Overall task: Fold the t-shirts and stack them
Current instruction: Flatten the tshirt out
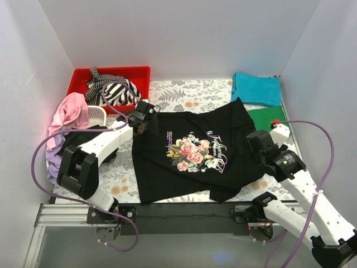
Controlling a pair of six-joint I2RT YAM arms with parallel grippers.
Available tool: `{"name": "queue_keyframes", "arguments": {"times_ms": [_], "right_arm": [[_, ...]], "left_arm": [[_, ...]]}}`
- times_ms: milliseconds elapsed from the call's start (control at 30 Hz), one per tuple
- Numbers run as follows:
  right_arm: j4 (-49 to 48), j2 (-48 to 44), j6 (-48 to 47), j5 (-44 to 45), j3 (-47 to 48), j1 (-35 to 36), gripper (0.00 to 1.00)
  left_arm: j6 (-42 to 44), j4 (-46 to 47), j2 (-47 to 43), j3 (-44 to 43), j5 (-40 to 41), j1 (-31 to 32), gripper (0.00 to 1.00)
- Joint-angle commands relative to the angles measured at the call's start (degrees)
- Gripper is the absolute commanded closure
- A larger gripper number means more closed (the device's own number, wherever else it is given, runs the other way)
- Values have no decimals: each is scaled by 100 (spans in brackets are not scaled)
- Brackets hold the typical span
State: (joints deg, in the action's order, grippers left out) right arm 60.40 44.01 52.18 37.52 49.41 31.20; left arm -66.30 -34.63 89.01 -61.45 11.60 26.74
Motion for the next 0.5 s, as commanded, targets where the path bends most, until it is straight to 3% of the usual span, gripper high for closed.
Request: {"name": "queue_keyframes", "arguments": {"times_ms": [0, 233, 367, 400, 467], "right_arm": [[-1897, 160, -1446, 520, 69, -17, 10], [-3391, 1573, -2914, -137, 227, -552, 2], [-3939, 2339, -3337, -1464, 411, -1544, 4], [-4079, 2488, -3424, -1841, 438, -2078, 4], [-4150, 2989, -3601, -2919, 771, -2625, 8]], "left_arm": [[-14, 106, -271, -612, 624, -29, 36], [-304, 404, 327, -965, 82, -213, 33], [-454, 677, 722, -948, -245, -301, 33], [-445, 712, 784, -974, -263, -310, 33], [-462, 712, 907, -1044, -185, -319, 33]]}}
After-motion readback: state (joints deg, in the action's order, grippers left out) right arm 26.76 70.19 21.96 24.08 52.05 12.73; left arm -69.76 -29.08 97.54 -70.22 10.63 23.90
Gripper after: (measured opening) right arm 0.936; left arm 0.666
